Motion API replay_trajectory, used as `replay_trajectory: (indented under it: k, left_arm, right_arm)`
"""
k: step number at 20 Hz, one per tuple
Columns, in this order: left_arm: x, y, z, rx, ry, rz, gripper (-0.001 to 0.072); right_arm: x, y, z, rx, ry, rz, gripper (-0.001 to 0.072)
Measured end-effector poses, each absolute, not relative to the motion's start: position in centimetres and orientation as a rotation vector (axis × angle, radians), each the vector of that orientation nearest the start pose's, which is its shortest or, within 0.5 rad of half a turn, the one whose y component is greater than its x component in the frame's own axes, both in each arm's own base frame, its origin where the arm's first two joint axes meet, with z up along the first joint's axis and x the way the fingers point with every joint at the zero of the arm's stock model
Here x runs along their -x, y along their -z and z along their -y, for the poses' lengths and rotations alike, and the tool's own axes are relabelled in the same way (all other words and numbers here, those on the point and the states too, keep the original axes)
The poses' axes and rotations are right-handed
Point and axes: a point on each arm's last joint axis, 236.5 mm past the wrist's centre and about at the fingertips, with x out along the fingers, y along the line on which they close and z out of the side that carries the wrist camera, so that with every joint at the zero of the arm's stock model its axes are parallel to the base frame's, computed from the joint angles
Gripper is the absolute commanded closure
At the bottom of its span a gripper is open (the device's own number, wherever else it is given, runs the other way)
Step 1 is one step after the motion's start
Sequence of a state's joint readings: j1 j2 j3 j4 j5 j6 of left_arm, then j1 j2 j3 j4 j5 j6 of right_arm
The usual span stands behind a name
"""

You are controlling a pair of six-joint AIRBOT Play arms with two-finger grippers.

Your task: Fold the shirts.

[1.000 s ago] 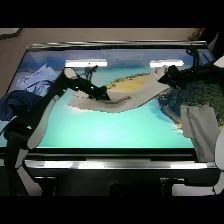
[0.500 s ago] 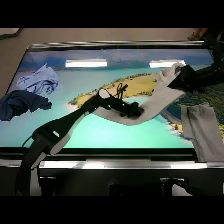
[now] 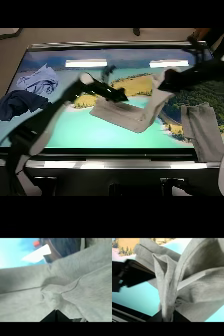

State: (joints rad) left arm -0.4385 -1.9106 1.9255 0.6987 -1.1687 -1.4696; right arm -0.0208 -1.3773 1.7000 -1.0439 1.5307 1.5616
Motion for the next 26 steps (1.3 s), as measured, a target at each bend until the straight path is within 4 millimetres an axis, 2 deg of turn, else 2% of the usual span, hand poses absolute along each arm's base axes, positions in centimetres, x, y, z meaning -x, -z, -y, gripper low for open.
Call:
replay_trajectory:
  k: [3,5,6,8,9,11,13,15,17,19,20,22,23,26]
  left_arm:
    - [-48.2,-15.2,28.0,0.406,0.784,-0.995,0.0678]
    - [-48.6,-21.2,21.8,0.399,0.695,-0.858,0.0678]
    - [-48.2,-23.8,19.5,0.394,0.663,-0.802,0.0678]
    - [-46.7,-28.5,16.1,0.372,0.608,-0.691,0.0678]
    - [-45.6,-30.5,15.2,0.36,0.596,-0.647,0.0678]
    - [-43.9,-33.1,14.3,0.339,0.584,-0.59,0.0678]
    - [-43.0,-34.3,13.6,0.318,0.57,-0.558,0.0677]
    - [-42.7,-34.5,13.4,0.304,0.563,-0.551,0.0677]
    - [-42.7,-33.9,13.1,0.292,0.552,-0.562,0.0677]
    - [-42.7,-33.2,12.8,0.284,0.544,-0.573,0.0677]
    - [-42.7,-33.1,12.8,0.282,0.544,-0.575,0.0677]
    - [-42.7,-32.8,12.8,0.277,0.544,-0.581,0.0677]
    - [-42.7,-32.8,12.8,0.275,0.542,-0.581,0.0677]
    - [-42.7,-32.7,12.8,0.276,0.544,-0.584,0.0677]
  right_arm:
    - [-42.7,-12.2,-18.1,-0.33,-0.526,-1.218,0.0657]
    - [-43.8,-8.5,-23.5,-0.373,-0.592,-1.255,0.0656]
    - [-44.3,-6.8,-25.9,-0.409,-0.613,-1.268,0.0622]
    - [-45.1,-3.6,-30.5,-0.521,-0.641,-1.293,0.0011]
    - [-45.4,-2.4,-32.2,-0.583,-0.649,-1.304,0.0014]
    - [-45.8,-1.0,-33.7,-0.67,-0.653,-1.329,0.0016]
    - [-45.9,-0.4,-32.4,-0.683,-0.64,-1.36,0.0019]
    - [-45.9,-0.1,-28.1,-0.612,-0.586,-1.398,0.0031]
    - [-46.0,0.1,-21.7,-0.522,-0.472,-1.432,0.0055]
    - [-44.6,0.9,-14.7,-0.47,-0.327,-1.502,0.0066]
    - [-43.4,1.7,-12.0,-0.469,-0.261,-1.542,0.0061]
    - [-40.4,3.6,-9.8,-0.517,-0.196,-1.621,0.0055]
    - [-39.4,4.7,-9.7,-0.557,-0.183,-1.642,0.0055]
    - [-37.6,7.6,-12.4,-0.698,-0.211,-1.648,0.0063]
